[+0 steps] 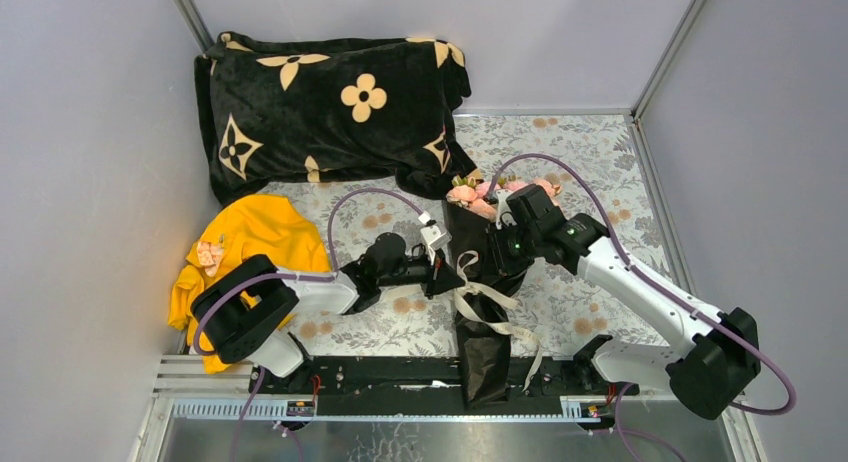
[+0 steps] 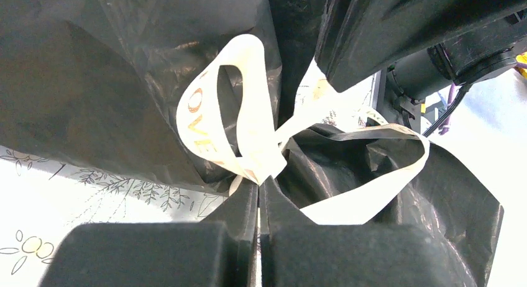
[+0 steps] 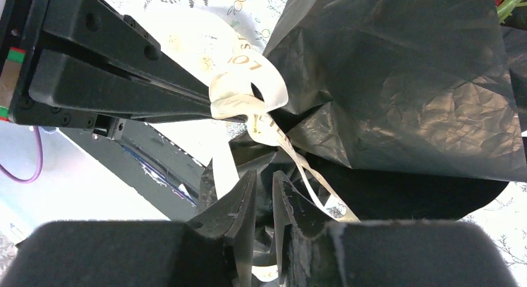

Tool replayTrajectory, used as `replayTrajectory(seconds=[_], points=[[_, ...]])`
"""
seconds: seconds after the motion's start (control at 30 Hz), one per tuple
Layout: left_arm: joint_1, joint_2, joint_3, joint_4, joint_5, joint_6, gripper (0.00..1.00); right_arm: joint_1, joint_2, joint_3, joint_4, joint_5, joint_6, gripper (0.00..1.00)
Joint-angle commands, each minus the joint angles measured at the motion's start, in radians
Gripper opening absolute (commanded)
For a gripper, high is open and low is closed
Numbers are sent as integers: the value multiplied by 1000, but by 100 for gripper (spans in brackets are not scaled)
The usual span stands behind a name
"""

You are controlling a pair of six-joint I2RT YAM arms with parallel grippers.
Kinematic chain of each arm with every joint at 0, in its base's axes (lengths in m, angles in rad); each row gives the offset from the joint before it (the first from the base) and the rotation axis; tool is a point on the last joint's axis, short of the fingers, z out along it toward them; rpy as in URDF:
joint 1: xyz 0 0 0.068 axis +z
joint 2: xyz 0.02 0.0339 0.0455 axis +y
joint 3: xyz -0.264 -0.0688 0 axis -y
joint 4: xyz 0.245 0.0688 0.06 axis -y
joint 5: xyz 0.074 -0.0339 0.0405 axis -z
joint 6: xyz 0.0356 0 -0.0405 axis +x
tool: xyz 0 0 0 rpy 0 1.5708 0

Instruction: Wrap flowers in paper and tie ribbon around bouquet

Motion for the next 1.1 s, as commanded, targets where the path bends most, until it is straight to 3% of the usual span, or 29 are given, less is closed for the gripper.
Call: replayTrajectory(seconds=[0.0,0.23,0.37,0.57,0.67,0.77,1.07], points=[[6,-28,-20,103,-33,-7,0,-6,-17,-36,17,3,-23,23],[7,-35,-34,116,-39,-14,0,-6,89,-69,102,-40,-67,38],[7,-37,-35,114,-47,-13,0,-7,111,-109,161,-46,-67,39],[7,-36,-34,114,-51,-12,0,-7,133,-148,194,-39,-66,30],[7,-32,-33,112,-53,-10,0,-7,120,-144,200,-49,-68,11],[7,-30,-31,113,-60,-10,0,-6,105,-119,168,-70,-71,1],[8,-5,-30,134,-63,10,0,-6,-54,-122,107,-143,-28,0]])
